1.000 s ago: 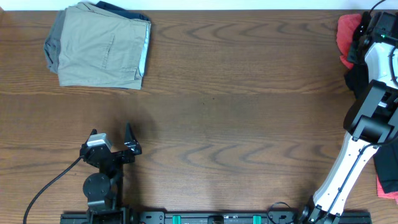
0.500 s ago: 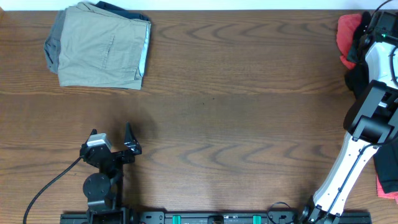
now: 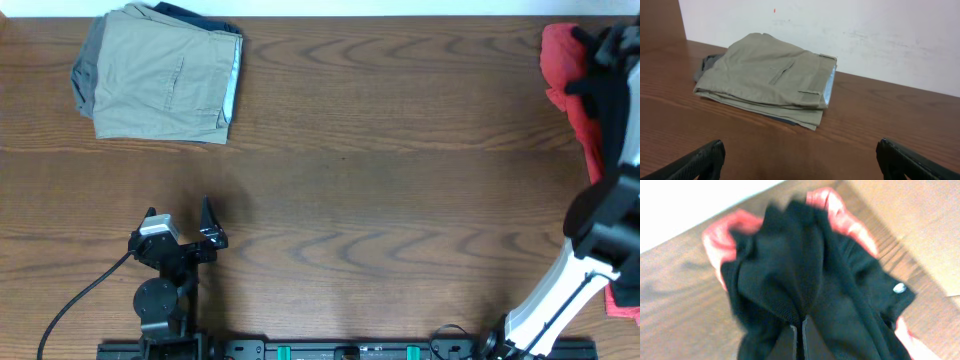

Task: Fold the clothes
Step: 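Reach the right gripper to the garment pile and grasp the black shirt, then pull the black shirt left and drop it at table center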

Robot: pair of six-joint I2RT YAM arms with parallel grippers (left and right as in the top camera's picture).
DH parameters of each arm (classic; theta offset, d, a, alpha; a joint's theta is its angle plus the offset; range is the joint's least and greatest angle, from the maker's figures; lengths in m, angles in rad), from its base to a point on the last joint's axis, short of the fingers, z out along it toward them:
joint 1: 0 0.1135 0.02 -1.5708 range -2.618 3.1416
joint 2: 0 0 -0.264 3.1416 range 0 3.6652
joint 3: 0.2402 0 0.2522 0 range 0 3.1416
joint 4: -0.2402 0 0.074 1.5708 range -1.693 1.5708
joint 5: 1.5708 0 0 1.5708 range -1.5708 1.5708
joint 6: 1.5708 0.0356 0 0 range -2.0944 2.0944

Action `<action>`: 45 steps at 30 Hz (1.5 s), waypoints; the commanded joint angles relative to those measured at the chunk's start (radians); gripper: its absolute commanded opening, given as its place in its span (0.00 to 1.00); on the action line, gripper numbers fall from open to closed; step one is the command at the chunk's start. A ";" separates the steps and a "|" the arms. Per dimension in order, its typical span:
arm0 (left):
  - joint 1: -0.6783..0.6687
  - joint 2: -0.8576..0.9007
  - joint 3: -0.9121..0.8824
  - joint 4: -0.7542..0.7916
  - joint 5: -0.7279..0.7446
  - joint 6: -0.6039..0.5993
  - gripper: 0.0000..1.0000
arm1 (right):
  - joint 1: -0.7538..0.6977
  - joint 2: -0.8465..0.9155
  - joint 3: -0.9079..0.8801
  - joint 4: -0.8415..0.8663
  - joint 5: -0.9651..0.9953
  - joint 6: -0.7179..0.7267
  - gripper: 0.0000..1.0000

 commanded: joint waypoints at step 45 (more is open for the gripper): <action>0.005 -0.006 -0.018 -0.036 -0.015 0.017 0.98 | 0.809 -0.195 0.017 -0.520 -0.402 -0.037 0.99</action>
